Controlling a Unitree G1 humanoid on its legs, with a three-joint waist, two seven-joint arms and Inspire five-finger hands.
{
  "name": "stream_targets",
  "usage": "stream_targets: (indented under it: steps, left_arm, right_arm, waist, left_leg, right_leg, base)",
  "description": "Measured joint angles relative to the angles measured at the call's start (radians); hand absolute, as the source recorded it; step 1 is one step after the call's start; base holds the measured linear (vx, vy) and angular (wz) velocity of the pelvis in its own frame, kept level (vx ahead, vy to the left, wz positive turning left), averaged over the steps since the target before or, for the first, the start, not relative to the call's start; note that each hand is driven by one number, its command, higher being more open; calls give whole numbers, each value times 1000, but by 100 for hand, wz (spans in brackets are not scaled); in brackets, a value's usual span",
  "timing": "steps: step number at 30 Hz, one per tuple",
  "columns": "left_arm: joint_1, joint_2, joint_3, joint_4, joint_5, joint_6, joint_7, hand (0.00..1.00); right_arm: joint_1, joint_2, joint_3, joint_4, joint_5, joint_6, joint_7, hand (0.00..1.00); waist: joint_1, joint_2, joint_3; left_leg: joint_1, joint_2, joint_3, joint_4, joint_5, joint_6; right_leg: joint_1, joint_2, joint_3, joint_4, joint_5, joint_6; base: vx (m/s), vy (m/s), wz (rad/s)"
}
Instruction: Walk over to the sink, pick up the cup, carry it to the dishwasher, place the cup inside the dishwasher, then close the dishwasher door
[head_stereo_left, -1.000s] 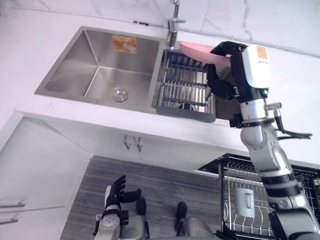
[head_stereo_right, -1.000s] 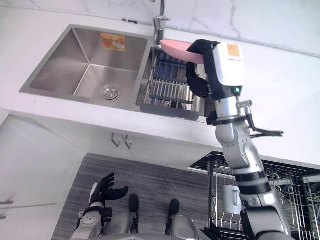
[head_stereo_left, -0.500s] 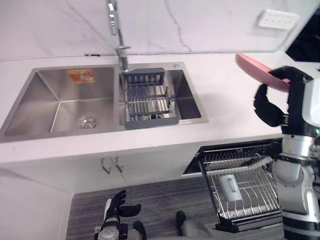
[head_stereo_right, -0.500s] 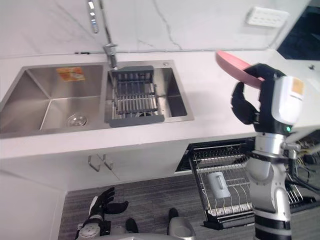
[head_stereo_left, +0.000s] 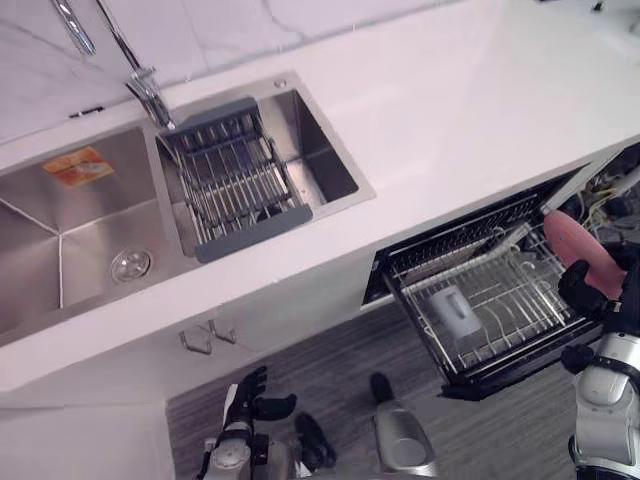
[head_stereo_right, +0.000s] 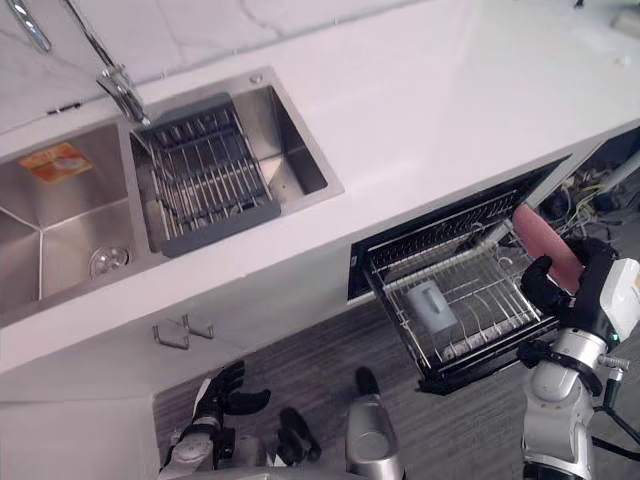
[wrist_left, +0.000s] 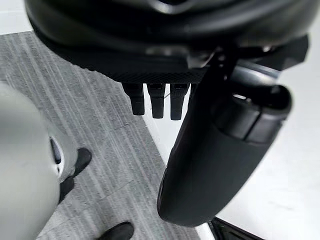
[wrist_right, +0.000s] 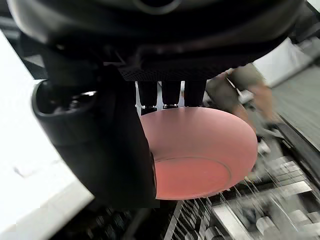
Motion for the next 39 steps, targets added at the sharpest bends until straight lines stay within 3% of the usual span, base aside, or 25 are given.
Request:
stream_targets:
  steps: [5,17,18,30,36,39]
  left_arm:
    - [-32,2,-5,-16,-2,-1,0,90]
    - [-152,4,-45,-75,-21,-21,5,90]
    - [-156,4,-45,-75,-21,-21,5,90]
    - [-201,-2,-45,-73,-21,-21,29,90]
    - [-214,-4,-42,-74,-21,-20,38,90]
    - [-215,-3,-34,-75,-21,-18,34,90]
  right_arm:
    - [-48,-1,1,45,59,0,8,30]
    - [-196,-46,98,242,138,-12,41,30]
    - [-198,-45,100,249,138,-12,44,90]
    - [-228,-17,100,241,138,15,43,90]
    - [-158,52,91,47,199,18,41,90]
    - [-73,83,90,-86,216,14,58,90]
  waist:
    - [12,0,50]
    - [85,14,132]
    - [89,16,133]
    - [109,15,144]
    - [116,10,147]
    - [114,-4,155]
  left_leg:
    - [-64,17,-1,33,-2,-1]
    - [-154,50,1,90,-4,1]
    - [-158,50,1,92,-5,1]
    - [-173,62,3,120,-12,1]
    - [-175,81,4,153,-29,-1]
    - [-159,93,3,171,-40,-2]
  right_leg:
    - [-66,-3,-31,35,-2,-4]
    - [-168,3,-66,111,-15,-5]
    - [-173,3,-66,116,-16,-5]
    - [-194,1,-76,151,-30,-6]
    - [-187,8,-82,159,-30,-6]
    - [-165,14,-86,165,-37,-10]
  base:
    - [2,-4,1]
    - [33,-19,2]
    - [-1,-20,3]
    - [3,-5,0]
    - [0,0,0]
    - [0,0,0]
